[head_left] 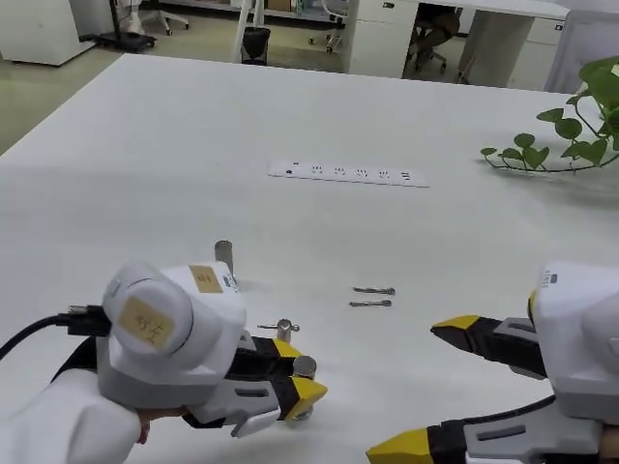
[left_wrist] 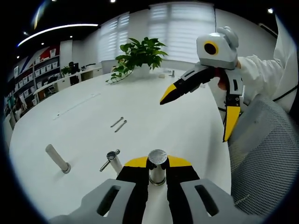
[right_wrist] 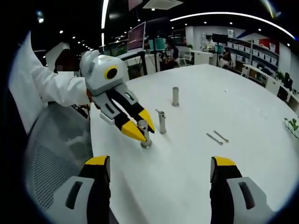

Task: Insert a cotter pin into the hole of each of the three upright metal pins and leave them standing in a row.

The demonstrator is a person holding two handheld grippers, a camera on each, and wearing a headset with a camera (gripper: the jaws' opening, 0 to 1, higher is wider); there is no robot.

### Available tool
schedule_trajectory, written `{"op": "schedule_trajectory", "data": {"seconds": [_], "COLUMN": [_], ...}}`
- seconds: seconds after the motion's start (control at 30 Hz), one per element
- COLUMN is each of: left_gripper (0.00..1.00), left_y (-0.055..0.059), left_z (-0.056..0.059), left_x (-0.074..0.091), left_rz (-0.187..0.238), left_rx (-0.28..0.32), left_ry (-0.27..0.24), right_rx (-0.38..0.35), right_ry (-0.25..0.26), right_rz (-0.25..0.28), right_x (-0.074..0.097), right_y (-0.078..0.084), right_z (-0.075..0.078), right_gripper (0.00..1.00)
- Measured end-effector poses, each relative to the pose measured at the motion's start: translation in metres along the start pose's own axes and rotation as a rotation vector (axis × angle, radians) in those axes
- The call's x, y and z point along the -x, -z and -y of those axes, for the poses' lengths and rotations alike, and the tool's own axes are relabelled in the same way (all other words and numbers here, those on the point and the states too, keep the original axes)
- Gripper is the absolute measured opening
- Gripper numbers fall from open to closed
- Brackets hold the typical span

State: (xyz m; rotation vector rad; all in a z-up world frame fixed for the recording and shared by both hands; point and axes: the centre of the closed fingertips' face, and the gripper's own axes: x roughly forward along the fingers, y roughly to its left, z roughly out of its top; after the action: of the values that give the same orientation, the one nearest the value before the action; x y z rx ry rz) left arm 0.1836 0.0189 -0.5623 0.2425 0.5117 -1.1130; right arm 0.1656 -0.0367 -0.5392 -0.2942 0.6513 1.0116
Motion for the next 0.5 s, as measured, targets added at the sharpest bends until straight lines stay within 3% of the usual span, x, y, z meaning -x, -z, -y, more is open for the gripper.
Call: {"op": "schedule_trajectory", "data": {"seconds": [0.2, 0.23, 0.5], "left_gripper": [0.10, 0.10, 0.10], "left_y": [0.005, 0.006, 0.011], "left_z": [0.000, 0.000, 0.002], "left_x": [-0.003, -0.003, -0.004], "left_rz": [-0.009, -0.008, -0.017], "left_rx": [0.004, 0.029, 0.018], "left_ry": [0.004, 0.007, 0.010], "right_rx": [0.002, -0.001, 0.002], "right_ry": [-0.002, -0.005, -0.005], "right_rz": [-0.010, -0.013, -0.024], "right_x": [0.000, 0.000, -0.001], "right_y": [0.002, 0.003, 0.007], "right_z": [-0.002, -0.003, -0.005], "right_gripper": [0.87, 0.88, 0.88]}}
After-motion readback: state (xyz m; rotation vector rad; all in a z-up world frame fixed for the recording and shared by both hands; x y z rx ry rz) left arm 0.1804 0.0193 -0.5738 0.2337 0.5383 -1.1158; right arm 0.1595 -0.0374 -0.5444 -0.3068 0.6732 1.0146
